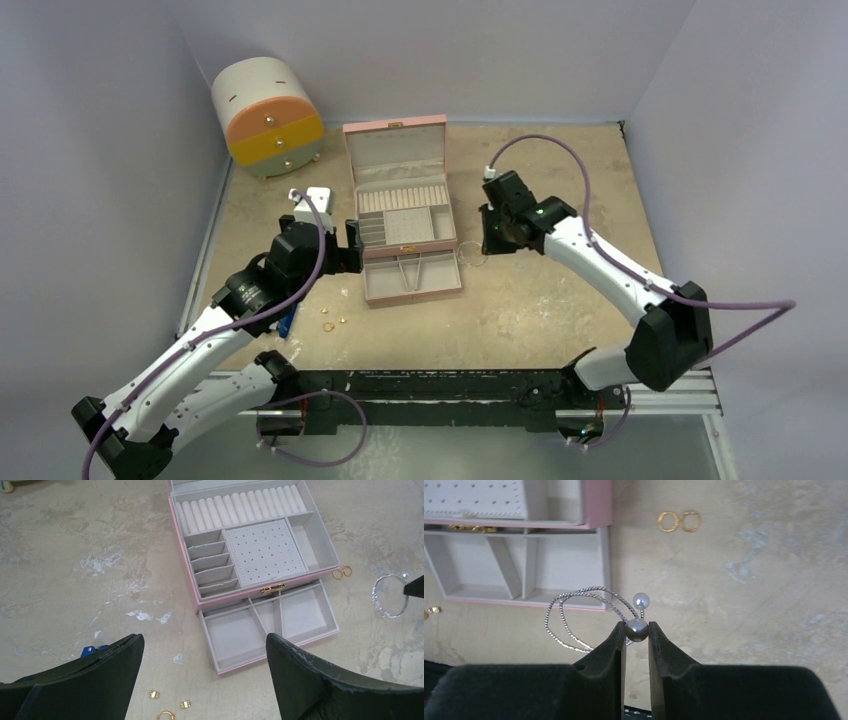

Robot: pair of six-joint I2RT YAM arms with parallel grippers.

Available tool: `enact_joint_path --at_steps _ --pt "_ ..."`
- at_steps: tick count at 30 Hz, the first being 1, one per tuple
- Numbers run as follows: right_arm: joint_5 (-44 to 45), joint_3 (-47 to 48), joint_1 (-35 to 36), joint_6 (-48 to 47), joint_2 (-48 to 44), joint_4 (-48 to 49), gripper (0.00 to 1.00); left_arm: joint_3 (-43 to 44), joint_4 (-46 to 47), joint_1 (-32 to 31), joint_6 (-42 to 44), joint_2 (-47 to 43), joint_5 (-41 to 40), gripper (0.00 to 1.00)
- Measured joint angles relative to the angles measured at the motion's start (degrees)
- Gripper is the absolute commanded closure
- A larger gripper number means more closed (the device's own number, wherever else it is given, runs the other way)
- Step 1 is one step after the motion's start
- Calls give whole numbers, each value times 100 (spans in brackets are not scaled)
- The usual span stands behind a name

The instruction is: Organize the mixed jewelry

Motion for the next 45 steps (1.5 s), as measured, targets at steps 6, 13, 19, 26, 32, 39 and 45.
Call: enact_joint_path --at_steps 6,13,19,26,32,39,45 --pt "-4 251 610 330 645 155 100 0 9 0 0 2 0 8" --pt "109 319 940 811 1276 472 100 0 11 0 0 2 0 8" --pt "105 306 1043 1329 1506 826 100 0 13 0 0 2 2 8" --pt "98 280 1117 1676 1714 1123 100 0 13 0 0 4 15 8" --pt "87 216 1196 1801 1923 1191 100 0 13 0 0 4 22 8" --pt "157 164 1220 1993 1976 1169 100 0 15 0 0 13 22 8" --pt "332 140 1220 2170 2044 1067 100 0 15 0 0 22 22 8"
